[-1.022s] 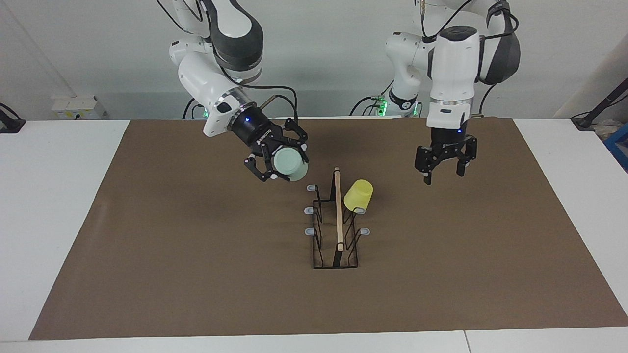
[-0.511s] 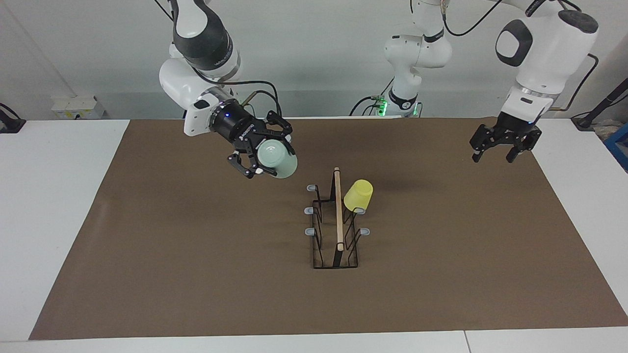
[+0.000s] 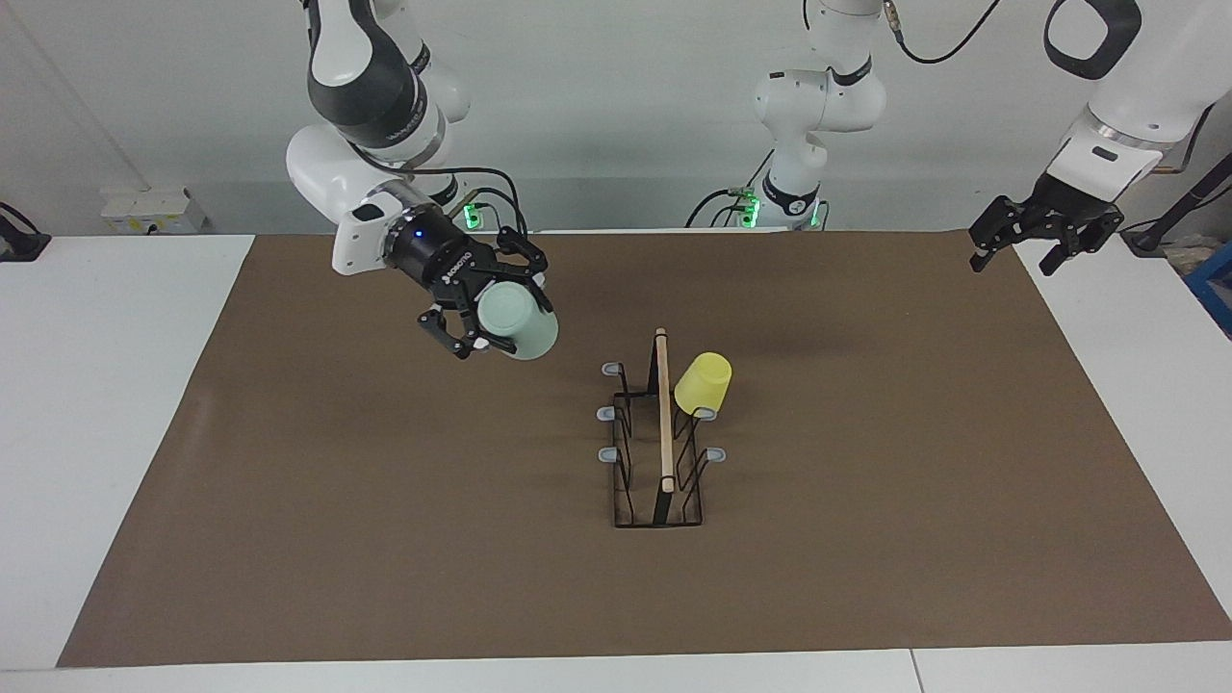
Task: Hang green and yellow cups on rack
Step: 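Withdraw the left gripper while the right gripper carries the green cup to the rack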
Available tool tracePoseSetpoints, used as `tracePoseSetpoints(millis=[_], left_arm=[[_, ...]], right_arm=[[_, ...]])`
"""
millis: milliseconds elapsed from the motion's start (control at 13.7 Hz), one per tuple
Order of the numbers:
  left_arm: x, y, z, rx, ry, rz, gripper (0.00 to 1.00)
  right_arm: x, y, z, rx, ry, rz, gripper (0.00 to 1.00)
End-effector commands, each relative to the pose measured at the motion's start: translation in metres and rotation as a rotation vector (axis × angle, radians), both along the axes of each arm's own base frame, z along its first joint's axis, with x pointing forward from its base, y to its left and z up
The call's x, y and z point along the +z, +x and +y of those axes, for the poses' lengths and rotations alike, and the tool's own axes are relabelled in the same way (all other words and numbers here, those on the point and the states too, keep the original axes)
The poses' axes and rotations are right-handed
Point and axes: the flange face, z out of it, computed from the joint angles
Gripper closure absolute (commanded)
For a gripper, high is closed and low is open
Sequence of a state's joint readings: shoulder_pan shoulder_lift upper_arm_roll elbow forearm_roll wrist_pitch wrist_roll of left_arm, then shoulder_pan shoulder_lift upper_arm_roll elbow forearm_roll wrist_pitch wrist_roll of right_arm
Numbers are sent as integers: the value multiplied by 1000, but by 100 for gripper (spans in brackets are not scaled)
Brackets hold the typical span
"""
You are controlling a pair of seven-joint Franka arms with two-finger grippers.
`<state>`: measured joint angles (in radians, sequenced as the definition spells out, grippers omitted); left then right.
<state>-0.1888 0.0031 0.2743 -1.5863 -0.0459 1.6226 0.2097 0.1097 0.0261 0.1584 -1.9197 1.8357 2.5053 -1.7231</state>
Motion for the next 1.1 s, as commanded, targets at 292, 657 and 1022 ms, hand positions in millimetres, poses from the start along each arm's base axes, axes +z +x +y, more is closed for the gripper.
tracePoseSetpoints(millis=[292,657,1022], left_arm=[[0,6,-15,-29,-4,20,0],[1,4,-14,-33,-4,5,0],[-1,4,-27,-54,-4,13,0]], right_arm=[[-33,-31,-2,-2,54,-75,100],[-69,-48,37,3,48,-99,100],[-99,-62,76,-36,23,-94,100]])
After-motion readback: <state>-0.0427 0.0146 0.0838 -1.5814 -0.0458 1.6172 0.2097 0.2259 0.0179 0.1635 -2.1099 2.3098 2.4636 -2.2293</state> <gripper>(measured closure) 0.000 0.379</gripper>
